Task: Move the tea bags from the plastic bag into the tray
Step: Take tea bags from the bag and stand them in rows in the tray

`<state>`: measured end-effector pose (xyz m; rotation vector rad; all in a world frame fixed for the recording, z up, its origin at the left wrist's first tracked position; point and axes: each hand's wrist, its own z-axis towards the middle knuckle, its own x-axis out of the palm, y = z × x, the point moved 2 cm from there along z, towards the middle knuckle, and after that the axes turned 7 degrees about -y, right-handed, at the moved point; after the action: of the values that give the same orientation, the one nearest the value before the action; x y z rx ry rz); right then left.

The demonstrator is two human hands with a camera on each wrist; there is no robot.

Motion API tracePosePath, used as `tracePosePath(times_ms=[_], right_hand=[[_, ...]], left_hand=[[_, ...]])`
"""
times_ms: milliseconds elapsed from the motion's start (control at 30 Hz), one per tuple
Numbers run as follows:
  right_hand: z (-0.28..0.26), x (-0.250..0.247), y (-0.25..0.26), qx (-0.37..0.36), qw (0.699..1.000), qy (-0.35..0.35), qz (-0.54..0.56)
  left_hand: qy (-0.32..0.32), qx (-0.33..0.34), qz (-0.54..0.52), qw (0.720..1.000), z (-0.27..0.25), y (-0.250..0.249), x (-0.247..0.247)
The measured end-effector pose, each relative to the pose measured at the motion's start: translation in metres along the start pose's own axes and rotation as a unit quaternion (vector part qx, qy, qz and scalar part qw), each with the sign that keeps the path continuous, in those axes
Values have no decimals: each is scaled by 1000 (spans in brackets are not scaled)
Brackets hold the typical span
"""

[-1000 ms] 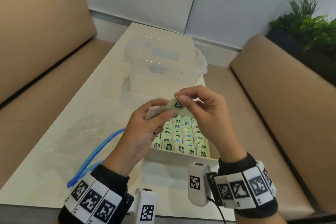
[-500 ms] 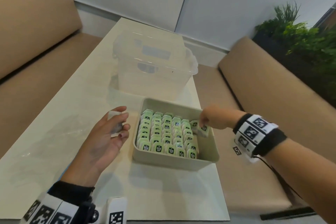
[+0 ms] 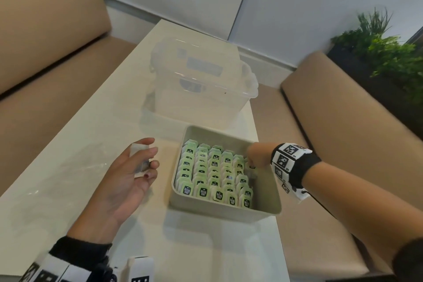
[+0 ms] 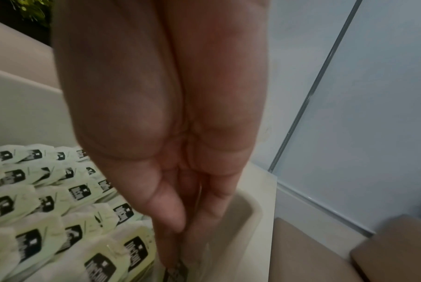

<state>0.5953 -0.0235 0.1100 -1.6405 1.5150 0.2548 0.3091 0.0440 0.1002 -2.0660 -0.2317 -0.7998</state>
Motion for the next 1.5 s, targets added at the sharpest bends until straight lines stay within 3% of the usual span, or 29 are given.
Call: tracePosePath(times_ms=[267, 467, 667, 767, 967, 1100, 1233, 1300, 1367, 1433, 1500], right_hand=[[-1, 3, 4, 2, 1000, 12, -16], [-15, -9, -5, -8, 999, -45, 28], [-25, 1, 17, -51, 992, 77, -80], [-28, 3, 21, -46, 989, 77, -119], [-29, 0, 20, -45, 990, 99, -92], [-23, 4, 23, -35, 989, 96, -105], [-21, 3, 16, -60, 988, 97, -107], [-24, -13, 14, -80, 995, 27, -53], [-36, -44, 20, -129, 979, -131, 88], [-55, -74, 34, -208, 898, -292, 256], [-71, -94, 54, -272, 835, -350, 325]], left_hand=[[-5, 2, 4, 1000, -1, -2, -2], [-2, 4, -1, 1000, 0, -2, -2], [14, -1, 2, 1000, -3, 1, 1], [11, 0, 3, 1000, -2, 1, -2], [8, 1, -12, 1000, 1, 1, -7], [22, -37, -51, 998, 2, 2, -5], [80, -131, -122, 981, 1, 5, -2], [96, -166, -154, 969, 1, 6, 2], [99, -185, -146, 967, 0, 7, 9], [109, -198, -125, 966, 0, 9, 19], [128, -196, -95, 968, -1, 10, 29]])
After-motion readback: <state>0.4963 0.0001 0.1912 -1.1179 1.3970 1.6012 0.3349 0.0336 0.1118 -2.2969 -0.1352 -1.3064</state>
